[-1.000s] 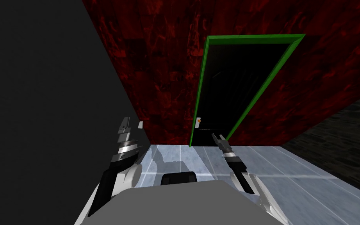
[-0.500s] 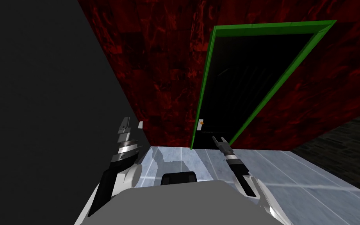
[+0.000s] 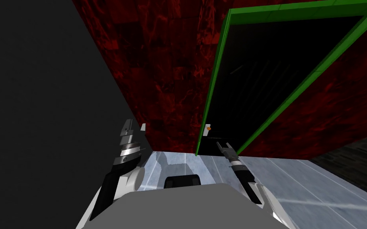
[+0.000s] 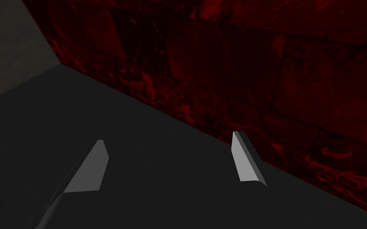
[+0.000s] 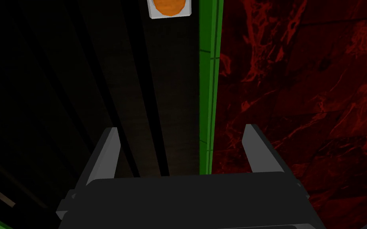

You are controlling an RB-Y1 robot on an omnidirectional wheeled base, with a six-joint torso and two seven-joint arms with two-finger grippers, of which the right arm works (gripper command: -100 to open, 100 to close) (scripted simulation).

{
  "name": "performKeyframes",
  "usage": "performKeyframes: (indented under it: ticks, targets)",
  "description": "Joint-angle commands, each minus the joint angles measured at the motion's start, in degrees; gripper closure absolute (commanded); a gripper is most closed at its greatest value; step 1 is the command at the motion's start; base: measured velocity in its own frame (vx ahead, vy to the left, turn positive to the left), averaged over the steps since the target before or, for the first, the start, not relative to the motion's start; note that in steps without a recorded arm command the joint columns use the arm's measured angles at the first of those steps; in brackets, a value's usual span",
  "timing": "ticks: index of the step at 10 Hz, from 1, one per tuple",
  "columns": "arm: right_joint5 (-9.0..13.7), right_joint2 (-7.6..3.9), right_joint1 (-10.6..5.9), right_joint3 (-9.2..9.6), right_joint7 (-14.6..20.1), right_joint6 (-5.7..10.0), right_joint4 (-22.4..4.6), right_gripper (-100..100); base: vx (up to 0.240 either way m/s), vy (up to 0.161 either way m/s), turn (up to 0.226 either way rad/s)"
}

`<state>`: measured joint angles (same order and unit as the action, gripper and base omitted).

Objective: Pull the door open

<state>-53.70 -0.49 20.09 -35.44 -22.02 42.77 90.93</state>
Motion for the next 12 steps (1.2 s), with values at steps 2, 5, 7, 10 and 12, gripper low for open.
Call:
performKeyframes:
  ticks: [2,5,7,10,12]
  targets:
    - [-3.2,0.91,-0.51,-2.02,-1.5,0.84,-1.9,-100,0.172,-0.011,0.036]
    - [-5.9,2.16,-0.94,-3.69,-2.9,1.59,-3.6,-100,0.183,-0.013,0.025]
    - [-6.1,2.49,-0.83,-3.84,-2.9,1.69,-3.6,-100,0.132,-0.025,0.016]
    - [-6.1,-0.83,-1.70,-3.73,-3.4,0.61,-4.4,-100,0.163,-0.019,0.035]
    - [-6.0,-0.99,-2.23,-3.62,-3.6,-0.13,-4.8,-100,0.191,-0.041,0.035]
